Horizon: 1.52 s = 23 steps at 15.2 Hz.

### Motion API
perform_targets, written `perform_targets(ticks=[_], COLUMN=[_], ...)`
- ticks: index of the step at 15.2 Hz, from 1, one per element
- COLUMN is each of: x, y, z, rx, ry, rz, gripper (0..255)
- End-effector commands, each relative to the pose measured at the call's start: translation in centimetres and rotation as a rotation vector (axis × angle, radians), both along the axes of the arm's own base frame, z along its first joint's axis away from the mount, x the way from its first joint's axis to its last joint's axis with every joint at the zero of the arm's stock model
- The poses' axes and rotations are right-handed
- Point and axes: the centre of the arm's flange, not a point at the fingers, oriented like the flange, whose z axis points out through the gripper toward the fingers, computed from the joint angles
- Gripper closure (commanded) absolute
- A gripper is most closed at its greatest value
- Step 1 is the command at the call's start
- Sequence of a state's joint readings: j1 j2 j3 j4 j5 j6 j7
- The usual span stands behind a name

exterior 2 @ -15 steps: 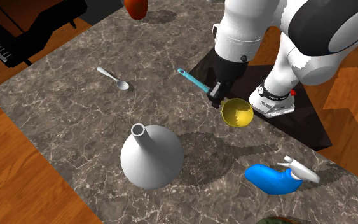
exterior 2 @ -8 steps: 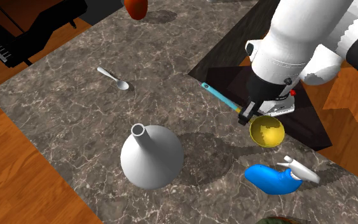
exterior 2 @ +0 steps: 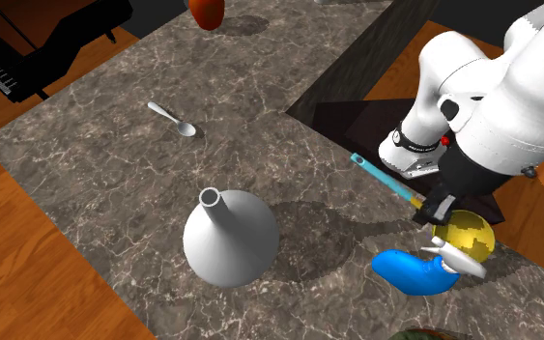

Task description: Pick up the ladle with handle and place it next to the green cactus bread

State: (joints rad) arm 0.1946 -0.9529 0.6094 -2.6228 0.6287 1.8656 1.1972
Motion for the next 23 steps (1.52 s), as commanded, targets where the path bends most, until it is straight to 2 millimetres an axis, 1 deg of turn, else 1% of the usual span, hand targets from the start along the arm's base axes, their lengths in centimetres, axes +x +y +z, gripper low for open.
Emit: perform_targets(ticks=[1,23], x=[-2.5,-23.9], y=[1.9,21.6], z=[-0.1,-0.1], rx=[0.000,0.000], ry=[0.000,0.000], rz=[-0.001,-0.001], gripper=[255,255])
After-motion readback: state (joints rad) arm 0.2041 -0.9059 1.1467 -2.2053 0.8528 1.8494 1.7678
